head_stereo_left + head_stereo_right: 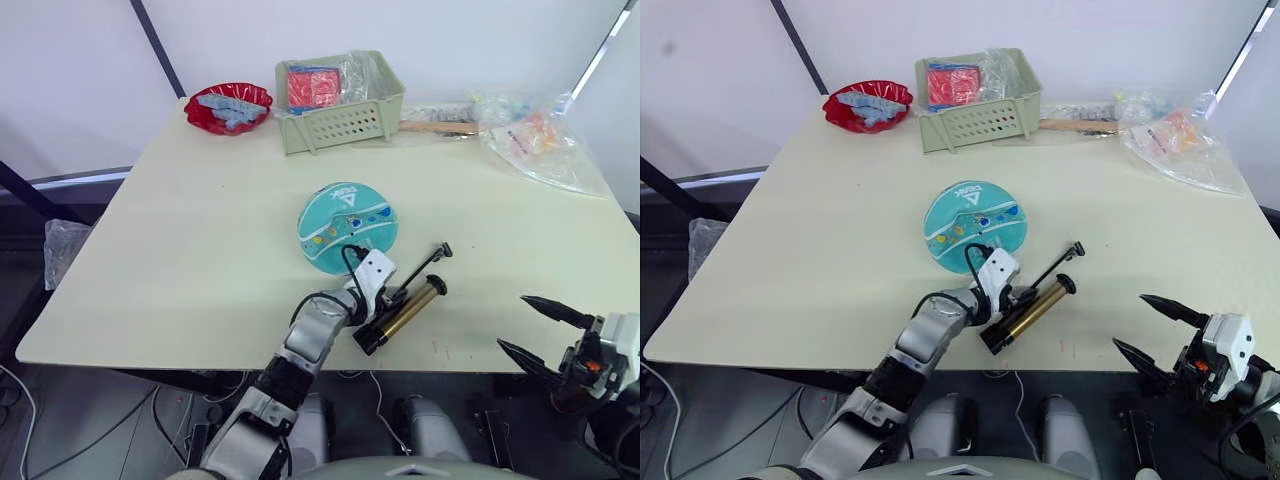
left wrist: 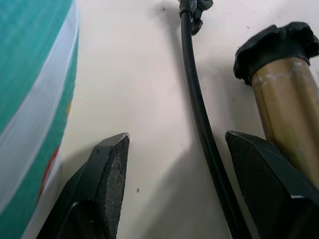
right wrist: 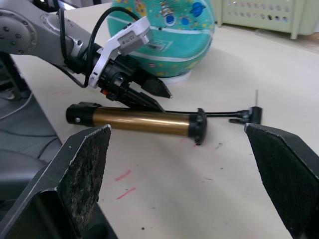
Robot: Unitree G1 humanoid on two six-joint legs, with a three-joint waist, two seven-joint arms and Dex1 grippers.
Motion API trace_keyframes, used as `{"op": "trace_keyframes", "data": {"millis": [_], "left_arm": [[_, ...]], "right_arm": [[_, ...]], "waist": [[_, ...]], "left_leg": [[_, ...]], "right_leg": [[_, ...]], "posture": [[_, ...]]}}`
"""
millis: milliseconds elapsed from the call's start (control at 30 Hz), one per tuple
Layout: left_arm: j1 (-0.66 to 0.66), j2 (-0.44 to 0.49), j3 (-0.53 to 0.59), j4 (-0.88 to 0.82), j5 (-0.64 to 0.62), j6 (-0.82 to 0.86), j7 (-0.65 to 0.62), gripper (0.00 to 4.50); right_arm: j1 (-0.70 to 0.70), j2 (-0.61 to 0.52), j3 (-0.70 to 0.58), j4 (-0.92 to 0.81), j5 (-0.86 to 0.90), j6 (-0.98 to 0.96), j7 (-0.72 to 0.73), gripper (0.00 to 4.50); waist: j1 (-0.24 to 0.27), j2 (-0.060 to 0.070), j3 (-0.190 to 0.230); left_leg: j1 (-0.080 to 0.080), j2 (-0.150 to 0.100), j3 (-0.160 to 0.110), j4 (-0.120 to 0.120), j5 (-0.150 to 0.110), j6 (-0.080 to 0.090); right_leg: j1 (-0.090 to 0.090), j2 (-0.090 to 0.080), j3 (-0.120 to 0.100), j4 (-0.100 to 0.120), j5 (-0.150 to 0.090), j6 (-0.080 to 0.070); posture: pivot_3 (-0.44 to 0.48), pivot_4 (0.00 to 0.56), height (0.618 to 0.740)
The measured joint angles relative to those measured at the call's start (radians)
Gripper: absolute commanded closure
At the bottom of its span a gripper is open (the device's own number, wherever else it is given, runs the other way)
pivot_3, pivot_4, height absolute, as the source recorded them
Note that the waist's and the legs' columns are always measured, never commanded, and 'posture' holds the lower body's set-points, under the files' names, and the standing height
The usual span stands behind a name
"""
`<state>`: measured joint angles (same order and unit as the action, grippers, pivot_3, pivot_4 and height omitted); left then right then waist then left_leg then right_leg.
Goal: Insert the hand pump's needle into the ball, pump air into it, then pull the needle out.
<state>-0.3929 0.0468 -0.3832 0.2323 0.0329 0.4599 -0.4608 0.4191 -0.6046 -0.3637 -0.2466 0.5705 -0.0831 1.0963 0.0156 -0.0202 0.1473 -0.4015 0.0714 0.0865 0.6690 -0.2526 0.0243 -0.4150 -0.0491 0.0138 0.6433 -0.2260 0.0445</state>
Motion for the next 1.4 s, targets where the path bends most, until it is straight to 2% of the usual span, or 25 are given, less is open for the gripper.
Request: {"op": "trace_keyframes", "data": {"millis": [67,200,233,267,400,800,967,1200,1400], "left_arm": [[-0.019,-0.012,-0.002,0.033,0.005,-0.013,-0.001,1.24],[-0.055,-0.023,-0.012,0.089,0.022,-0.038,-0.008,2.07],[-0.076,-0.033,-0.013,0.124,0.028,-0.054,-0.007,2.76],[-0.081,-0.038,-0.014,0.135,0.032,-0.061,-0.007,2.93],[-0.089,-0.068,-0.016,0.169,0.043,-0.081,-0.006,4.47],[-0.029,-0.068,-0.024,0.100,0.044,-0.081,-0.048,4.47],[0.023,-0.048,-0.048,0.026,0.034,-0.082,-0.107,4.47],[0.084,-0.024,-0.050,-0.083,0.001,-0.128,-0.151,4.47],[0.082,0.008,-0.040,-0.127,-0.019,-0.197,-0.181,4.47]], "right_arm": [[0.008,0.001,-0.002,-0.002,0.001,0.000,-0.005,0.00],[0.015,0.009,-0.008,-0.002,0.000,-0.007,-0.013,0.00],[0.015,0.018,-0.008,-0.002,0.000,-0.009,-0.018,0.00],[0.016,0.022,-0.008,-0.002,0.000,-0.009,-0.020,0.00],[0.021,0.024,-0.008,-0.002,-0.001,-0.012,-0.031,0.00],[0.020,0.033,-0.008,-0.007,-0.002,-0.015,-0.045,0.00],[0.015,0.033,-0.008,-0.013,0.001,-0.010,-0.049,0.00],[0.001,0.048,-0.007,-0.016,0.025,0.012,-0.069,0.00],[-0.033,0.071,-0.003,-0.025,0.048,0.042,-0.103,0.00]], "waist": [[0.001,0.000,0.000],[0.002,0.001,0.000],[0.003,0.001,-0.001],[0.003,0.001,-0.001],[0.002,0.001,-0.001],[-0.001,0.001,-0.001],[-0.002,0.001,0.000],[-0.002,0.002,0.000],[-0.002,0.002,0.001]], "left_leg": [[0.000,0.000,0.000,0.000,0.000,0.000],[0.000,-0.001,-0.002,0.000,0.000,0.000],[0.000,-0.002,-0.003,0.000,0.000,0.000],[0.000,-0.002,-0.003,0.000,0.000,0.000],[0.000,-0.002,-0.003,0.000,0.000,0.000],[-0.001,-0.002,-0.006,0.000,0.000,0.000],[-0.002,-0.002,-0.009,0.000,0.000,0.000],[-0.002,-0.001,-0.009,0.000,0.000,0.000],[-0.002,-0.001,-0.009,0.000,0.000,0.000]], "right_leg": [[0.000,0.000,0.000,0.000,0.000,0.000],[0.002,0.000,0.000,-0.001,0.000,0.000],[0.002,0.000,0.000,-0.001,0.000,0.000],[0.002,0.000,0.000,-0.001,0.000,0.000],[0.002,0.000,0.000,-0.001,0.000,0.001],[0.002,0.000,-0.001,-0.002,-0.001,0.001],[0.001,0.000,-0.001,-0.002,-0.001,0.001],[0.001,0.000,-0.001,-0.002,0.000,0.000],[0.001,0.000,-0.001,-0.002,0.000,0.000]], "posture": [[0.000,0.150,0.738],[0.000,0.150,0.738],[0.000,0.150,0.738],[0.000,0.150,0.738],[0.000,0.150,0.738],[0.000,0.150,0.738],[0.000,0.150,0.738],[0.000,0.150,0.738],[0.000,0.150,0.738]]}}
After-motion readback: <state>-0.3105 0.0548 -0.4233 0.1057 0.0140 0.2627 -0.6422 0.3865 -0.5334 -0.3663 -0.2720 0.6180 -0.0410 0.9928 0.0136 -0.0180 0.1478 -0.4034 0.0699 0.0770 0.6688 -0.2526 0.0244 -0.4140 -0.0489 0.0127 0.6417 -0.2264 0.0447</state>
